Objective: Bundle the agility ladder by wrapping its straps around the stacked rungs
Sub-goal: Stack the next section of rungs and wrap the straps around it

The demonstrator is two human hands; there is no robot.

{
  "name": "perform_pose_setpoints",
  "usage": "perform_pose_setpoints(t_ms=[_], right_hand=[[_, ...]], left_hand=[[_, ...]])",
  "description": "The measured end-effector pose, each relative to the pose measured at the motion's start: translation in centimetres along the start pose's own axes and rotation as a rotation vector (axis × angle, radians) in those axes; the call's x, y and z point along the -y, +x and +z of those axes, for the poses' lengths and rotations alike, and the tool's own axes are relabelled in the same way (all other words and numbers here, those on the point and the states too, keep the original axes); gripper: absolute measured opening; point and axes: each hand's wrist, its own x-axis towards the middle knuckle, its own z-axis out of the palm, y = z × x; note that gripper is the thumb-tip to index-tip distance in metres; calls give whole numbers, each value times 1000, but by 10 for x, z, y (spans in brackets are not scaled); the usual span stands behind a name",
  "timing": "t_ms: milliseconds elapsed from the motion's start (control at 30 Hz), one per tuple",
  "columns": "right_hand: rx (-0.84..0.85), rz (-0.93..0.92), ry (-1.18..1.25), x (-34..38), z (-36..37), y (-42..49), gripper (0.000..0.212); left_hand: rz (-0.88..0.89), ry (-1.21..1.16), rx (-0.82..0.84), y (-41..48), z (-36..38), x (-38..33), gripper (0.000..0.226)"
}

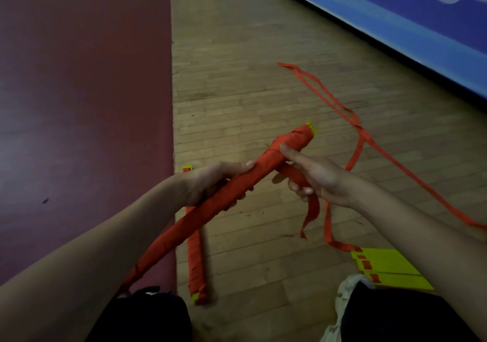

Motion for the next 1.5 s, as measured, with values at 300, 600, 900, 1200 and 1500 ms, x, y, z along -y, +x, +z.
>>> perform_pose_setpoints(t_ms=[300,600,900,1200,1500], right_hand=[[-103,-7,11,0,-1,0,65],[-249,-8,194,-6,15,10,34],[-284,122,213,-3,7,10,50],[-249,82,443,-8,13,9,39],[-191,-72,448,-1,18,5,40]], left_hand=[[-23,7,-55,0,6,-8,58],[55,246,-449,12,23,-9,60],[263,878,-663,10,45,-10,64],[208,459,-364,1,36,-14,57],[-164,-91,348,-10,-7,1,85]])
